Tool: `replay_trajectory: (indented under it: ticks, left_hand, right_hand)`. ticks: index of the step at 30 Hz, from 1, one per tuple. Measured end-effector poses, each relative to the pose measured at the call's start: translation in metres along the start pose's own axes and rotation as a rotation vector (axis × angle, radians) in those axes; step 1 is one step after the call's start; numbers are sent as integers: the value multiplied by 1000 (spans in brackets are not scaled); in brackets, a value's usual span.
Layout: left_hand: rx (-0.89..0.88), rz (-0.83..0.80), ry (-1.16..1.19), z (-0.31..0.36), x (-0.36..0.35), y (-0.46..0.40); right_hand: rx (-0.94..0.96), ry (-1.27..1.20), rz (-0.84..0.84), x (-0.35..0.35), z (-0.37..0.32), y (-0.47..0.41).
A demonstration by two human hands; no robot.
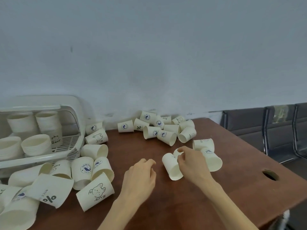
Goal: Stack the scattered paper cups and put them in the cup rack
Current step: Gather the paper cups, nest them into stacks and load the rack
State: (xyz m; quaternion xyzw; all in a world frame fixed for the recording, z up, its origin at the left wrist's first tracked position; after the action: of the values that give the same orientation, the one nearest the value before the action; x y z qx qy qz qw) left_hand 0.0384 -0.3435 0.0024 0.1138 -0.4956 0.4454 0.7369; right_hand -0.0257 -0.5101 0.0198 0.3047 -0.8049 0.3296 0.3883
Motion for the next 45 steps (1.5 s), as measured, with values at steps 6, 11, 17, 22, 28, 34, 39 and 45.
replay_trajectory:
  ticks: [6, 11, 17, 22, 28, 34, 39, 45]
  left_hand:
    - [19, -7, 37, -10, -14, -20]
    - [17, -15, 44, -15, -22, -47]
    - [12, -19, 36, -19, -33, -81]
    - [18, -31, 31, -23, -45, -100]
    - [46, -59, 42, -25, -59, -113]
    - [206, -84, 168, -39, -70, -132]
    - [346, -89, 212, -55, -83, -167]
    - [488, -77, 280, -73, -106, -202]
  right_hand:
    - [-71, 42, -44, -23, 2, -63]
    - [-155, 156, -94, -46, 13, -119]
    - [-304, 167, -192, -73, 28, -152]
    - [-400, 112, -162, -89, 39, -168]
    - [-454, 48, -84, -93, 47, -176]
    - [-376, -25, -37, -97, 46, -187]
    - [-241, 12, -20, -92, 40, -183]
    - [-109, 134, -4, -87, 34, -174]
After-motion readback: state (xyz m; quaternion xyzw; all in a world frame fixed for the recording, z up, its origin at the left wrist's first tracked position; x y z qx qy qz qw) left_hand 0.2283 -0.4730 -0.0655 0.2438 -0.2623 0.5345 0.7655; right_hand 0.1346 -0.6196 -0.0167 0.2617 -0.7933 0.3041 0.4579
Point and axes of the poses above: each hand's wrist, its own y-axis away from the middle knuckle, its own x-axis out of the back of the hand, z = x × y, the point moved 8 cm from there along -y, towards the middle knuckle, and after that the axes turned 2 degrees about z, right-handed, at the moved point
